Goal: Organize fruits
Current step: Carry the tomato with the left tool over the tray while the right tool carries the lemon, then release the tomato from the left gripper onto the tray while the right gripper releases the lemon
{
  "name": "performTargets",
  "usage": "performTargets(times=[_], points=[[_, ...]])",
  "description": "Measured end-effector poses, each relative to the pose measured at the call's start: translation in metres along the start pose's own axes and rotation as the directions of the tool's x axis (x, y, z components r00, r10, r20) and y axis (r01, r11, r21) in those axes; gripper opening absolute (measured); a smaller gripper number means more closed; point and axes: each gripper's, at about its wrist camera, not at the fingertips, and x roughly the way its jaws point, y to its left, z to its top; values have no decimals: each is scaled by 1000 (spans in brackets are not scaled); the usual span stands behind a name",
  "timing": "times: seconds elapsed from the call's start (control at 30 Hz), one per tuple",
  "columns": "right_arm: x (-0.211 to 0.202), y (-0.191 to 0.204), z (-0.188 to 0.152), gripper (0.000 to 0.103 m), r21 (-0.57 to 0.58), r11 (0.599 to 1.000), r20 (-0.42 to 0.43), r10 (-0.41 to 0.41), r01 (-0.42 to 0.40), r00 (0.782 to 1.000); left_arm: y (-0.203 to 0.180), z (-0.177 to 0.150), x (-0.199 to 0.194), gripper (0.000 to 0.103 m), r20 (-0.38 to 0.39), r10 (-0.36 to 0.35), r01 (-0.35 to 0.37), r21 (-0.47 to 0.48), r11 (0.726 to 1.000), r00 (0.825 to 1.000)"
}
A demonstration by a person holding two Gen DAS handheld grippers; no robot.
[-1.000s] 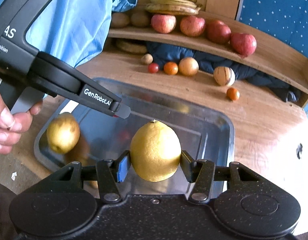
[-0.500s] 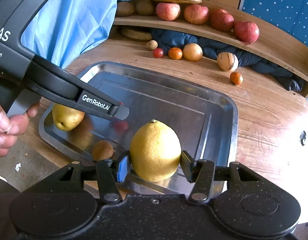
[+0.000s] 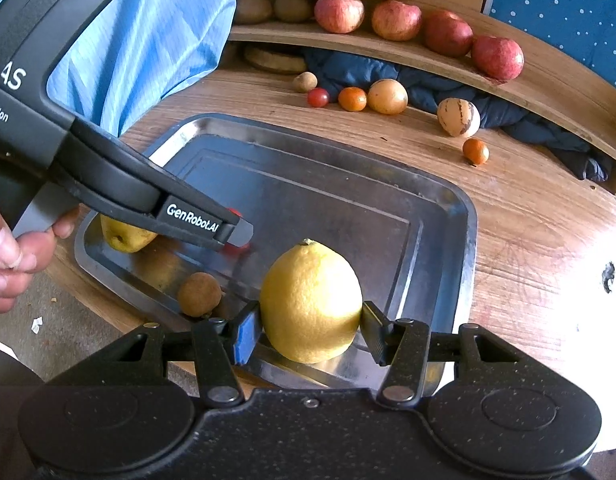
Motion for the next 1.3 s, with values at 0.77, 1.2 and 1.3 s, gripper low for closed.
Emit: performTargets(times=[0.77,1.2,1.3], points=[[-7,3,-3,57,-8,1000,21,3,-3,1000,4,-6,-18,54,60,15,-12,-40,999,998],[-29,6,-9,80,-23,1000,73,20,-18,997,4,-20,-59,87,159,49,-37,-77,996,986],[-35,7,-11,85,-22,999,86,27,-25,996,6,-27,-70,96,170,63,-48,-90,995,983]])
